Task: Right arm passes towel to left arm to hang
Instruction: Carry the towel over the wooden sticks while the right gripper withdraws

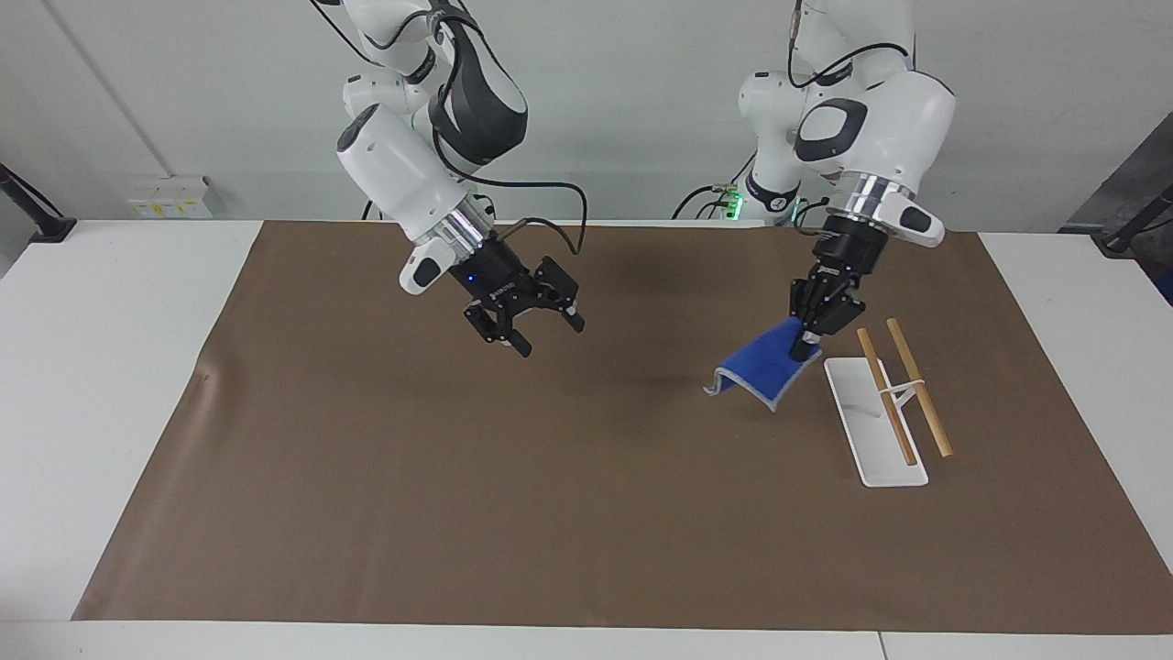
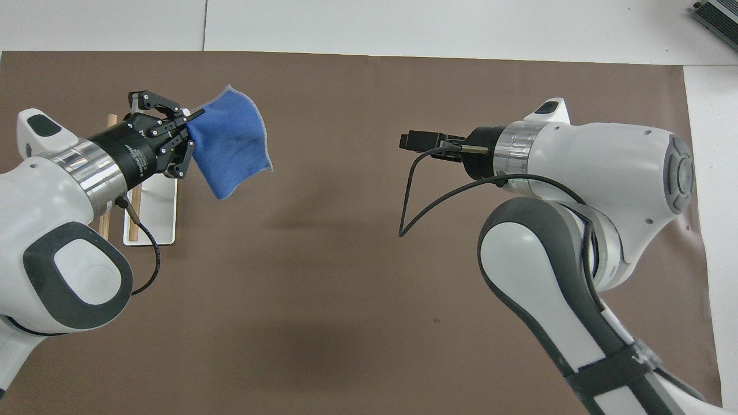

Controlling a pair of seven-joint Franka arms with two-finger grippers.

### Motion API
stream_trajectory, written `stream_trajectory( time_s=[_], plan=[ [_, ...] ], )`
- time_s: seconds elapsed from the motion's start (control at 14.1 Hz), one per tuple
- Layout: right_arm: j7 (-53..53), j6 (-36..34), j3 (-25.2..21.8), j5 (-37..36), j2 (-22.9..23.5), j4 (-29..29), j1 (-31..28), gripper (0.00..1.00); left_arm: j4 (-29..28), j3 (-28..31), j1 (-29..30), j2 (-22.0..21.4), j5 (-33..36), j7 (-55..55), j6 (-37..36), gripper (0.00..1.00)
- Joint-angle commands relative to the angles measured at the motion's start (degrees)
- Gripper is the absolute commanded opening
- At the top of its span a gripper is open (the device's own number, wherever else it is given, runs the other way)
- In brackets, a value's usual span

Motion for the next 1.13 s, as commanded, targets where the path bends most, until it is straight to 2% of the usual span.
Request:
stream_trajectory(
  time_s=[0.0,0.14,0.28,0.43,0.64,0.85,1.06],
  plan=[
    [8.9,-1.6,0.4,-13.9,-0.5,-0.7,-1.1,1.0,-2.3,-0.7,3.7,-0.2,-0.1,0.3,3.4,0.0],
    [12.1,-4.6,0.4,-22.7,-0.5,-0.4,-3.0,1.0,-4.4,-0.7,6.2,-0.2,-0.2,0.2,6.0,0.0],
    [12.3,-9.4,0.2,-27.7,-0.6,0.5,-4.4,1.0,-5.4,-0.7,9.9,0.1,-0.3,-0.1,6.5,0.0],
    [12.1,-14.7,-2.8,-32.0,-1.2,2.2,-3.8,1.0,-5.6,-0.7,11.7,0.9,-0.3,-0.2,6.9,0.0],
    [11.3,-25.3,-5.3,-32.9,-3.3,6.4,-4.4,1.0,-7.1,-0.8,14.0,1.9,-0.8,-1.2,9.4,0.0],
    [6.8,-31.3,-8.0,-32.0,-7.6,6.5,-7.0,1.0,-7.4,-0.7,16.0,3.2,-0.8,-2.7,10.6,0.0],
    [1.7,-36.7,-8.5,-31.7,-9.4,8.1,-10.6,1.0,-8.3,-0.8,18.6,4.2,-0.8,-3.8,10.5,0.0]
  ],
)
